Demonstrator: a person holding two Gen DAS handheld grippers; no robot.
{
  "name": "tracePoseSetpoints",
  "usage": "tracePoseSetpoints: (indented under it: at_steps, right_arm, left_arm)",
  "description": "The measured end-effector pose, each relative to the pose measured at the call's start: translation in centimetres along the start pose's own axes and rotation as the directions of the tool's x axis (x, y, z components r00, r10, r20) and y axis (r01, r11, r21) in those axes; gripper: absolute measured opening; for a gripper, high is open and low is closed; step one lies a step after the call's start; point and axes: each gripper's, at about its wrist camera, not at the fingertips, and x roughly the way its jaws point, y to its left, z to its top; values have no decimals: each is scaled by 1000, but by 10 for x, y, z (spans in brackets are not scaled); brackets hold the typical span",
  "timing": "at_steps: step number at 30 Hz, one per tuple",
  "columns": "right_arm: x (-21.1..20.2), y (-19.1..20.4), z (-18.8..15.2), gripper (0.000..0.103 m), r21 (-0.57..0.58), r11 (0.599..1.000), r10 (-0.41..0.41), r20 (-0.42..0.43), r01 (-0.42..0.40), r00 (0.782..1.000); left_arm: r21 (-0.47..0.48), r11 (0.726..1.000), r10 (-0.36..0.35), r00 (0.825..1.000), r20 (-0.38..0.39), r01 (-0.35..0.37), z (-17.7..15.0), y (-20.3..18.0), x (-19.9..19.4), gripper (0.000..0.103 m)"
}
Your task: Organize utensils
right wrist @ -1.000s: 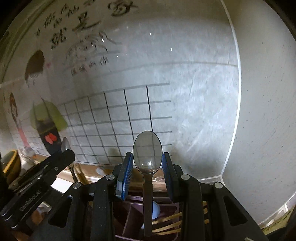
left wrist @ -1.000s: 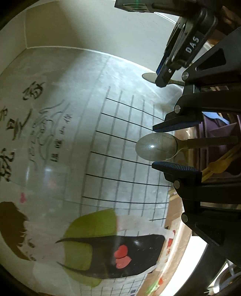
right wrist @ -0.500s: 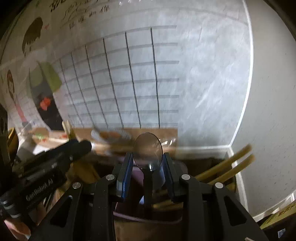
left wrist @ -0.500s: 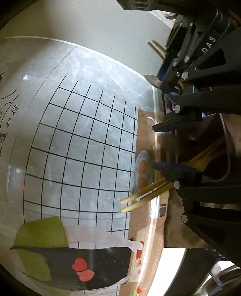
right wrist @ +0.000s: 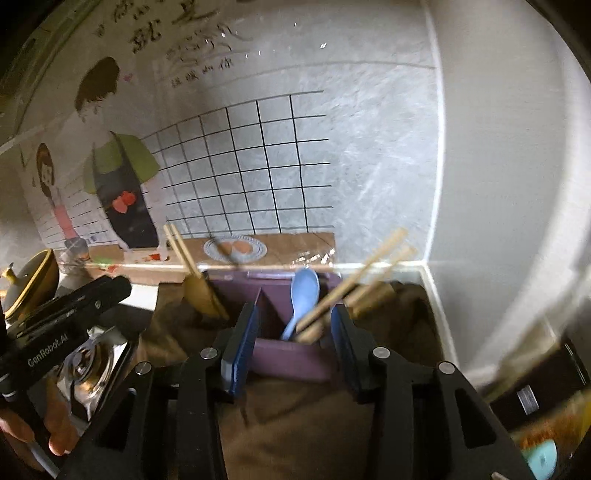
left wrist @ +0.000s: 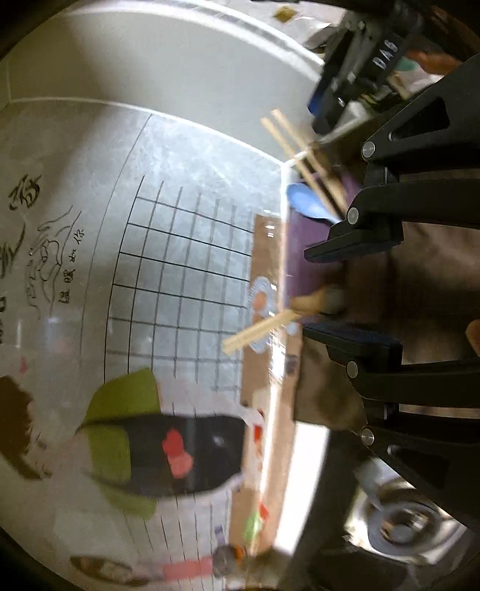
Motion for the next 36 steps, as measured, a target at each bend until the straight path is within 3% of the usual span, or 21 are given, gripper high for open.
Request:
tracePoseSetpoints:
  at_steps: [6,16,23,36]
  right_arm:
    - [-55,3,-43,46,6,999,51,-11,-51,999]
    - [-112,30,-105,47,-86,996,-20,24,22,1000]
    - [-125,31,-121,47,-92,995,-23,30,25,999]
    - [-130,29,-128,47,-91,995,-32,33,34,999]
  left_arm:
    - [32,995,92,996,7,-92,-50,-8,-57,35]
    - [49,986,162,987,8,-162,-114,-23,-112,35]
    - [66,986,152,988,1,-151,-130,-31,-126,35]
    - [70,987,142,990,-3,-142,-131,-39,-131,35]
